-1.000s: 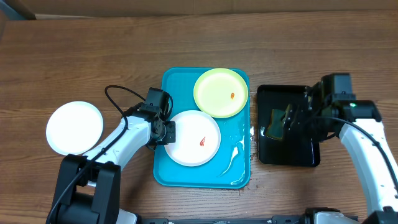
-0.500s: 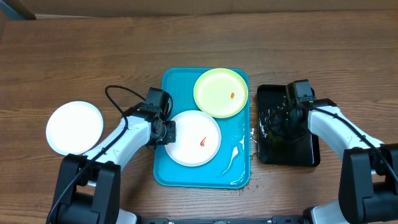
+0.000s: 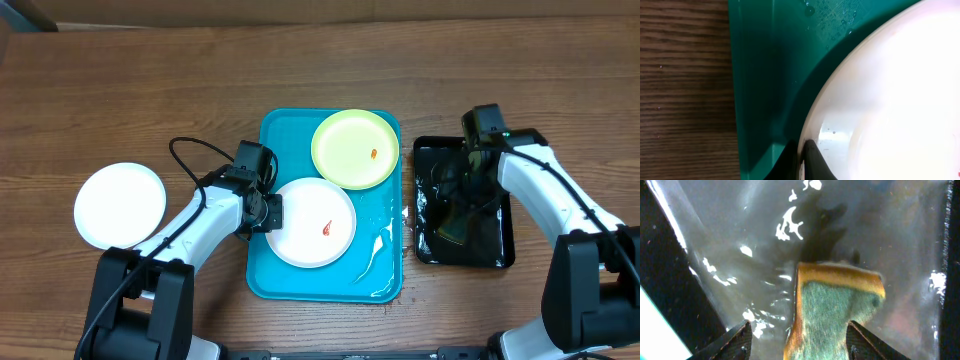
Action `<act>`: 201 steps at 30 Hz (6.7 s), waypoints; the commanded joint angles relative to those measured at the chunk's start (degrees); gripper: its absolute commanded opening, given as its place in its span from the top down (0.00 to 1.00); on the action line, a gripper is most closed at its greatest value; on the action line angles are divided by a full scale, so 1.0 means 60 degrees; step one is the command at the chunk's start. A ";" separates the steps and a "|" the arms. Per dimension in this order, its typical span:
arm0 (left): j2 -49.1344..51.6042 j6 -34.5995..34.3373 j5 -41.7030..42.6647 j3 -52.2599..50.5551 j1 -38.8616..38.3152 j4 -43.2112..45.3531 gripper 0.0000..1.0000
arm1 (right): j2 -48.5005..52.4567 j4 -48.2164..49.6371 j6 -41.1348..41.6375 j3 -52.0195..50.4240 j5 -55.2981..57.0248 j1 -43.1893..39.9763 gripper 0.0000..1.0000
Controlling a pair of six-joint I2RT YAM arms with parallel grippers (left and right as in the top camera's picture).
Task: Clean dirty plates on tray and stack at the side
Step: 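Grasp the sponge in the black tray with the right gripper, then scrub the cream plate with the sponge in the right gripper, then return the sponge to the black tray with the right gripper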
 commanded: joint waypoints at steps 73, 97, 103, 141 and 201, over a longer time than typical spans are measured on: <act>0.0441 -0.0051 0.0262 -0.0237 -0.0025 0.0011 0.96 | -0.1180 -0.1741 0.0149 0.1632 0.0288 0.0047 0.96; 0.0441 -0.0055 0.0262 -0.0237 -0.0025 0.0015 0.96 | -0.1089 0.1104 0.0266 -0.1351 0.0044 0.0047 0.32; 0.0441 -0.0055 0.0266 -0.0237 -0.0025 0.0007 0.96 | -0.0539 0.1636 0.0645 -0.1545 0.0109 0.0047 0.57; 0.0441 0.0277 0.0259 -0.0237 -0.0025 -0.0324 0.96 | 0.2466 0.3559 0.3501 0.1530 -0.0841 0.7093 0.96; 0.0441 0.0240 -0.0087 -0.0237 -0.0018 -0.0357 0.96 | -0.0707 0.0117 0.0965 -0.0200 -0.0656 -0.0051 0.95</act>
